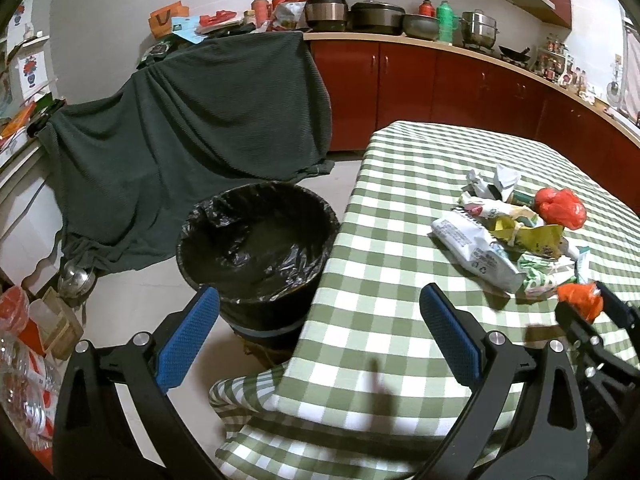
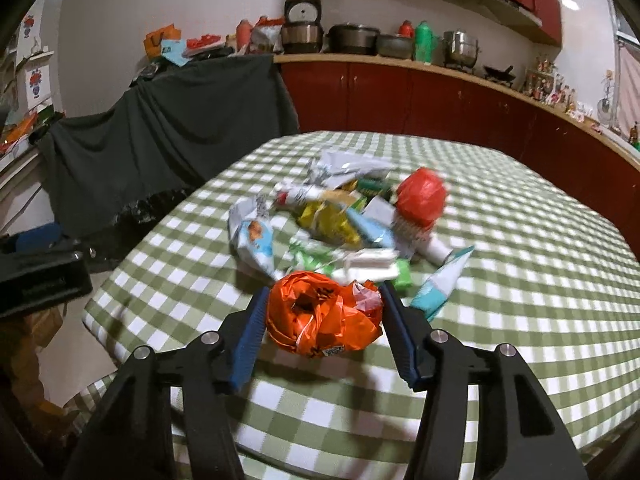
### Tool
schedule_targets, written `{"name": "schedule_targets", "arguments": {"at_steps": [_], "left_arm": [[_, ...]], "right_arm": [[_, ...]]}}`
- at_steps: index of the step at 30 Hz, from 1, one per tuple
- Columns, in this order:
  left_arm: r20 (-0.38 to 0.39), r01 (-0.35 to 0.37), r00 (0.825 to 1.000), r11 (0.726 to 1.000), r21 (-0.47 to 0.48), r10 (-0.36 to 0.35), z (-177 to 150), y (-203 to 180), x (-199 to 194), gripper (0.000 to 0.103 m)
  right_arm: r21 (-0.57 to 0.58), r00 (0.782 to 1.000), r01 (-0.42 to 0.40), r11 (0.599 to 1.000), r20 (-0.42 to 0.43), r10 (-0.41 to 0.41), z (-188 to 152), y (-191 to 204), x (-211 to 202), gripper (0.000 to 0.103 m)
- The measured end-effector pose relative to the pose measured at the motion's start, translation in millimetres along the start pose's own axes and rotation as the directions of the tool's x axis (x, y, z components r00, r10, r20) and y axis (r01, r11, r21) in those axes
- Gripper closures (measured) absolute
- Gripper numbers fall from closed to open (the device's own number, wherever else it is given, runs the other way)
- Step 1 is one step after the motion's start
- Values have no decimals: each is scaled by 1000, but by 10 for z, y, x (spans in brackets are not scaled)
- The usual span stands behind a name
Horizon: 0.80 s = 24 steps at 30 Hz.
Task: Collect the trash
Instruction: 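Grasp the white printed snack packet with the left gripper while the right holds the orange bag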
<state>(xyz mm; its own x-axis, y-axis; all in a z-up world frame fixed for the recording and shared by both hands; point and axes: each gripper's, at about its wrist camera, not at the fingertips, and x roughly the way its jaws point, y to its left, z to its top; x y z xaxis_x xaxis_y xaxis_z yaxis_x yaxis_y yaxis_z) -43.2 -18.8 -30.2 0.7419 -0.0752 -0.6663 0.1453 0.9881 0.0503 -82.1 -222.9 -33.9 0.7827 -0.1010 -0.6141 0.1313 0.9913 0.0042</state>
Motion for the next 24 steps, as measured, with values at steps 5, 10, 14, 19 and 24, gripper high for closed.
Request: {"name": "schedule_targets", "arguments": {"at_steps": [5, 10, 14, 19, 24], "left_arm": [[5, 26, 1000, 999, 21, -26, 50, -173, 6, 5], [4, 55, 998, 997, 47, -56, 114, -397, 46, 5], [-10, 86, 996, 995, 54, -85, 179, -575, 105, 5], [-26, 103, 994, 993, 63, -102, 255, -770, 209, 5], [-62, 106, 993, 991, 77, -102, 320, -947, 412, 5]], "right_arm": [[36, 999, 31, 999, 22, -32, 75, -175, -51, 48], [82, 997, 74, 994, 31, -77, 148, -449, -61, 48], [126, 993, 107, 986, 30, -112, 188, -675, -20, 48], [168, 990, 130, 977, 25, -135, 205, -892, 46, 48], [194, 989, 144, 971, 16, -150, 224, -1034, 129, 48]]}}
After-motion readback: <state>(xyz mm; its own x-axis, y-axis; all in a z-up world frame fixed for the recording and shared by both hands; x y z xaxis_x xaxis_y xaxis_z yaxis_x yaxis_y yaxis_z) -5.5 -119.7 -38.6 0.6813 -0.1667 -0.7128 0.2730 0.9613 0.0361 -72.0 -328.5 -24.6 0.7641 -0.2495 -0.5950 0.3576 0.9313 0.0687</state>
